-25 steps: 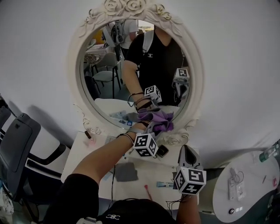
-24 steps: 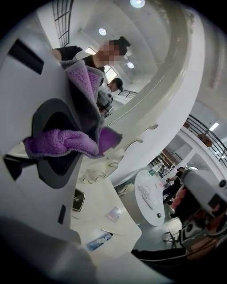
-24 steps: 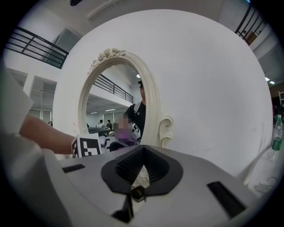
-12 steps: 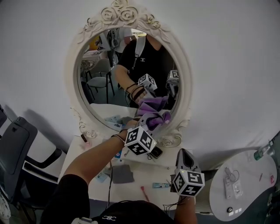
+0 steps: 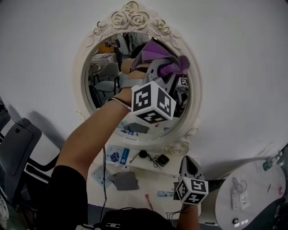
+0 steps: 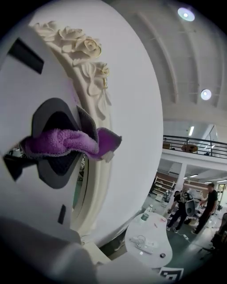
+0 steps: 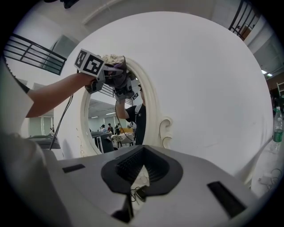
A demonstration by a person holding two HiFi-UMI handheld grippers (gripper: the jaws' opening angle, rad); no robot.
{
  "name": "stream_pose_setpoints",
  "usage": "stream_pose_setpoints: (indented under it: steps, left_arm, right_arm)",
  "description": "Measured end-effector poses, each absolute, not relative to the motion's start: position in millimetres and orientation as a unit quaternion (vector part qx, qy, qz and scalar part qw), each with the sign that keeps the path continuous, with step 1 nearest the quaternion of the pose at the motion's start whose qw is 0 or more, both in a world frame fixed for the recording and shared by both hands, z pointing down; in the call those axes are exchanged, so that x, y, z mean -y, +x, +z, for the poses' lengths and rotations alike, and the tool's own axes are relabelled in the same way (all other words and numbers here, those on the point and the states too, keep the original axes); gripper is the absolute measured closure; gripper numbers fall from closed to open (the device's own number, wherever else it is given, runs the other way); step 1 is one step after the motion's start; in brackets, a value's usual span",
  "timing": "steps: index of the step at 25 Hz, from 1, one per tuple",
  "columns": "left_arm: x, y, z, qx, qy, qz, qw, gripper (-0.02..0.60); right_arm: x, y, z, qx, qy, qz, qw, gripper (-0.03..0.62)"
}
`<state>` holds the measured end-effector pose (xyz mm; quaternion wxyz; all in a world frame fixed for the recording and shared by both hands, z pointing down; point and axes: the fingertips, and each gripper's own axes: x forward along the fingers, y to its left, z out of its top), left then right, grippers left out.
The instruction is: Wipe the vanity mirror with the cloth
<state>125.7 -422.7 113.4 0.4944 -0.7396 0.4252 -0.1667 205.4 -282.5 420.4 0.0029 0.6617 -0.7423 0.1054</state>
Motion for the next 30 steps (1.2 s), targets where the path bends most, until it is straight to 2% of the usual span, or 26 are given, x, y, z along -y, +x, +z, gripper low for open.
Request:
stream_pose_setpoints:
  steps: [4,7,14,19,23,25,27,30]
  left_arm:
    - [434,143,119,-0.429,-0.748,-0.147,0.485,0.512]
    - [431,157,144,-0.410,-0.790,-0.141,0.434,0.512]
    - [426,202,282,-0.321,-0.818,-0.196,0.435,0.512]
    - [427,201,359,-0.312,-0.842,-0.214,0.386,0.517]
    - [431,181,431,-0.295,-0.829,-0.296,0.372,0.517]
    - [435,169,459,-0.298,-0.832,-0.327,0.335,0.517]
    - [436,155,480,-0.308,-0.847,-0.344,0.264,0.515]
    - [422,130,490,-0.345,-0.874,-0.309,0.147,0.515]
  right_arm:
    - [283,214,417,0.737,0.668,0.102,-0.004,0.591]
    - [287,222,416,0.734,0.671,0.103,-0.005,0.591]
    - [306,214,423,0.740,0.664,0.110,-0.003,0.591]
    - [307,209,418,0.747,0.656,0.105,-0.004,0.591]
    - [297,205,413,0.750,0.655,0.097,-0.003,0.591]
    - [291,206,412,0.749,0.656,0.095,-0.003,0.591]
    - [285,209,411,0.747,0.658,0.095,-0.004,0.591]
    - [276,208,412,0.745,0.660,0.095,-0.004,0.591]
